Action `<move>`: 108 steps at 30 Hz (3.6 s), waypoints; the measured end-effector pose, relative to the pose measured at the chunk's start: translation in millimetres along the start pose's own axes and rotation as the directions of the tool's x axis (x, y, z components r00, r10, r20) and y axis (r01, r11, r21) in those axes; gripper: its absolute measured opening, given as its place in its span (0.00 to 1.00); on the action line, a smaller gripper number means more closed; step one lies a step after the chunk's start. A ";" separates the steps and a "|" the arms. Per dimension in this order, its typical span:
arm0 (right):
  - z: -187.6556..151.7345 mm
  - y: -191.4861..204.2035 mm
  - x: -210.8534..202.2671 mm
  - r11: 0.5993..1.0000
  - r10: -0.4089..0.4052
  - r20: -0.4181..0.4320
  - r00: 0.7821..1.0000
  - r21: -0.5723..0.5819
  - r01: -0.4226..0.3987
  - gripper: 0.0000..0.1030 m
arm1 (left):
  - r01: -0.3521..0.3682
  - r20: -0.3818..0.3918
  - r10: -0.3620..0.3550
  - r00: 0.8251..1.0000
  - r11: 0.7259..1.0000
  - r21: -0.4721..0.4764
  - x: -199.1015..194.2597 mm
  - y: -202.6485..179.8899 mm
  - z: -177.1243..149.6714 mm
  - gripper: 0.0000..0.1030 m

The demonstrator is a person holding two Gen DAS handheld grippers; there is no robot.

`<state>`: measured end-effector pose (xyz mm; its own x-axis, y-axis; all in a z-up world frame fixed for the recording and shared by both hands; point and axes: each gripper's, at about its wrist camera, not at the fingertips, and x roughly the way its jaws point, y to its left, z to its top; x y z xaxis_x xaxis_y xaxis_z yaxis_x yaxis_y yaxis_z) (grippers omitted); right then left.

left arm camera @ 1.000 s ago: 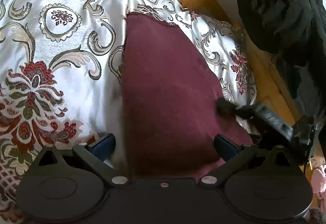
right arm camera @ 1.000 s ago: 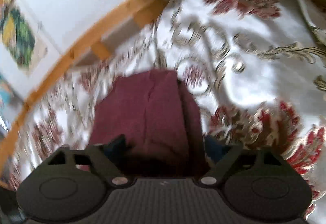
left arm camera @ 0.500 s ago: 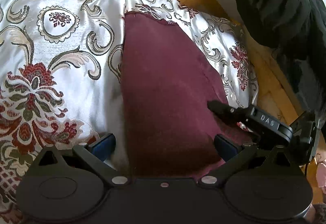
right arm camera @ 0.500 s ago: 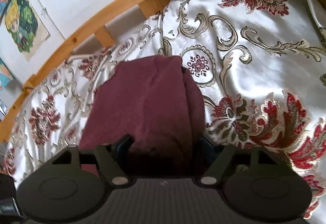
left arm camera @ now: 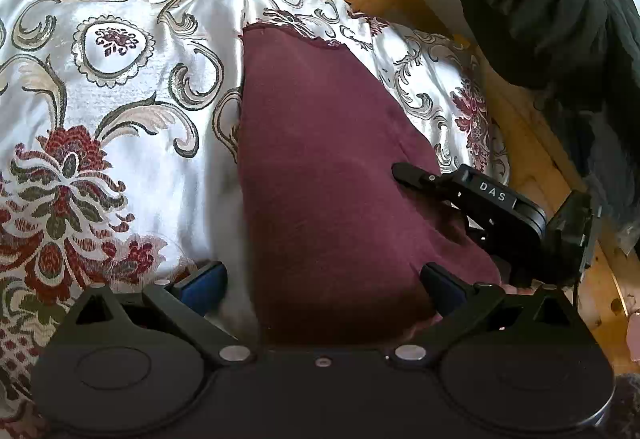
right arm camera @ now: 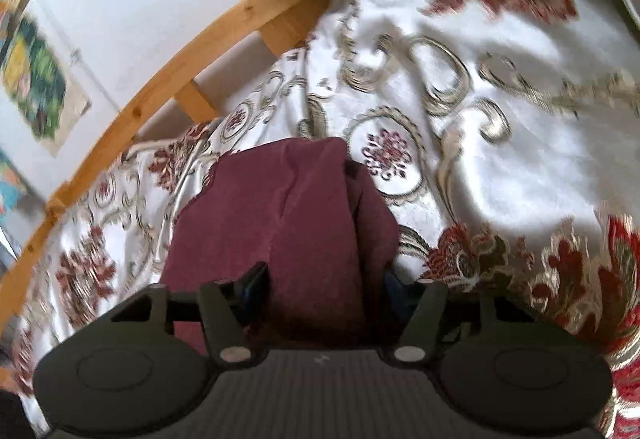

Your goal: Fold small clothes

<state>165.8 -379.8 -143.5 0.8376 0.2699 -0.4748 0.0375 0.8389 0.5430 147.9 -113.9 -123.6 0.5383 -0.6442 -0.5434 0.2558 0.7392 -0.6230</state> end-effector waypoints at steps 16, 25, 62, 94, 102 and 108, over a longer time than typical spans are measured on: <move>-5.9 8.2 -1.8 0.999 -0.024 0.011 1.000 -0.026 0.024 0.52 | -0.004 0.003 0.004 1.000 1.000 0.006 0.7 -0.4 -0.2 0.99; -6.5 6.5 -3.2 1.000 -0.019 0.007 1.000 -0.006 0.019 0.60 | -0.004 0.003 0.004 1.000 1.000 0.008 0.3 -0.2 -0.1 0.99; -8.0 28.6 -14.1 0.987 -0.070 0.049 0.996 -0.139 0.076 0.35 | 0.090 -0.024 -0.092 0.995 0.994 -0.066 -0.6 6.1 3.6 0.88; 0.6 185.1 -6.3 0.907 0.185 0.299 0.936 -0.419 -0.046 0.26 | -0.064 0.309 0.043 0.950 0.996 0.056 -87.4 33.3 64.8 0.59; -16.0 153.9 48.8 0.927 0.049 0.209 0.977 -0.374 0.033 0.26 | -0.142 0.177 0.152 0.972 0.988 -0.068 -48.7 63.2 62.2 0.60; -15.4 132.7 58.9 0.954 0.007 0.194 0.981 -0.296 0.051 0.30 | -0.118 0.167 0.134 0.977 0.988 -0.103 -44.2 68.2 63.2 0.64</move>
<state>211.8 -245.3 -110.1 0.9277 0.1794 -0.3275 -0.0826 0.9539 0.2887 192.3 -22.6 -106.5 0.6940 -0.4972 -0.5207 0.1065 0.7862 -0.6088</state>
